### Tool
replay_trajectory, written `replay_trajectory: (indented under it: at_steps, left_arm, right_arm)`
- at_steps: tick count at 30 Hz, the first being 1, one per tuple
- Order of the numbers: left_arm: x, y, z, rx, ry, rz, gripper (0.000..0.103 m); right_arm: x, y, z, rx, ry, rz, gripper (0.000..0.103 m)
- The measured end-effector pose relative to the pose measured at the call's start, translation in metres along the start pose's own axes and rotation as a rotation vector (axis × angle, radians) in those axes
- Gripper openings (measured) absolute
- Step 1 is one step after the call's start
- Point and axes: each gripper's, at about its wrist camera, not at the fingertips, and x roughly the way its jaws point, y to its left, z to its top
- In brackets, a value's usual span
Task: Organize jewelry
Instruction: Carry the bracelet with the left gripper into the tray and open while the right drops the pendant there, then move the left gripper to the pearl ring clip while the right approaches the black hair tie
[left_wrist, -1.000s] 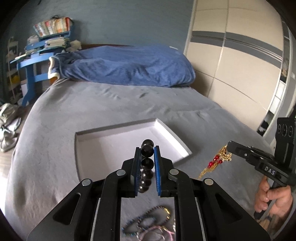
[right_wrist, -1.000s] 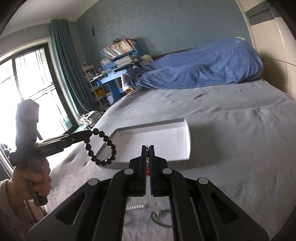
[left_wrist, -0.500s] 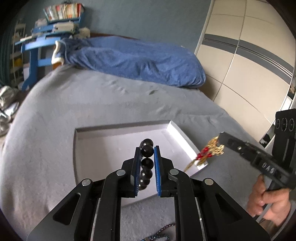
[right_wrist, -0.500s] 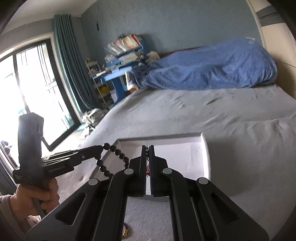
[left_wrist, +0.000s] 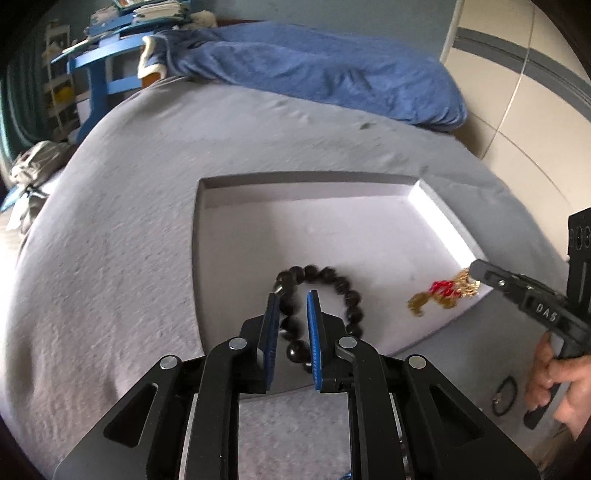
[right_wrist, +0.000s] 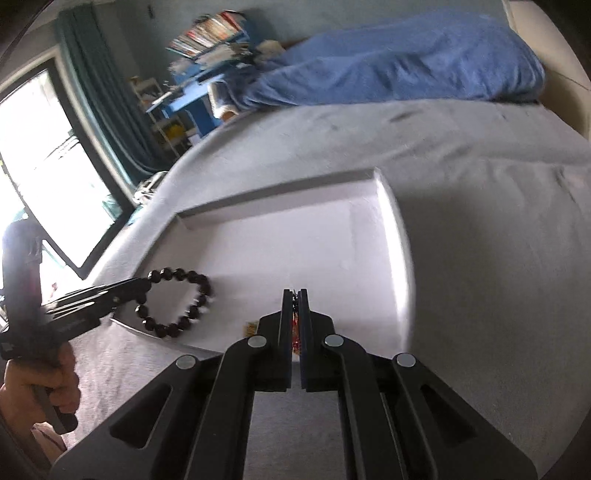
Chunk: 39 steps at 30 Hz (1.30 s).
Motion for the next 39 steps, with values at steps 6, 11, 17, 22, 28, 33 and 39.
replay_trajectory:
  at_steps: [6,11,17,22,28,33,39]
  left_arm:
    - [-0.011,0.001,-0.003,-0.006,-0.042,0.017,0.042]
    - [-0.029,-0.003,-0.008,0.016,-0.097,0.031,0.06]
    - [-0.052,-0.013,-0.022,0.046,-0.134,0.021,0.07]
    - [-0.071,-0.019,-0.043,0.036,-0.138,-0.026,0.07]
    - [-0.088,-0.035,-0.074,0.07,-0.134,-0.066,0.07]
    - [-0.096,-0.039,-0.095,0.082,-0.127,-0.072,0.07]
    - [-0.107,-0.07,-0.117,0.191,-0.139,-0.122,0.07]
  right_arm:
    - [-0.015,-0.012,-0.004,0.041,-0.046,-0.003,0.021]
    - [-0.041,-0.013,-0.009,0.031,-0.101,-0.016,0.032]
    - [-0.064,-0.007,-0.024,-0.003,-0.125,-0.057,0.04]
    - [-0.081,-0.002,-0.052,-0.017,-0.116,-0.077,0.043]
    - [-0.096,0.007,-0.074,-0.038,-0.118,-0.088,0.045]
    - [-0.1,0.007,-0.088,-0.024,-0.108,-0.092,0.046]
    - [-0.104,0.008,-0.104,-0.006,-0.097,-0.101,0.054]
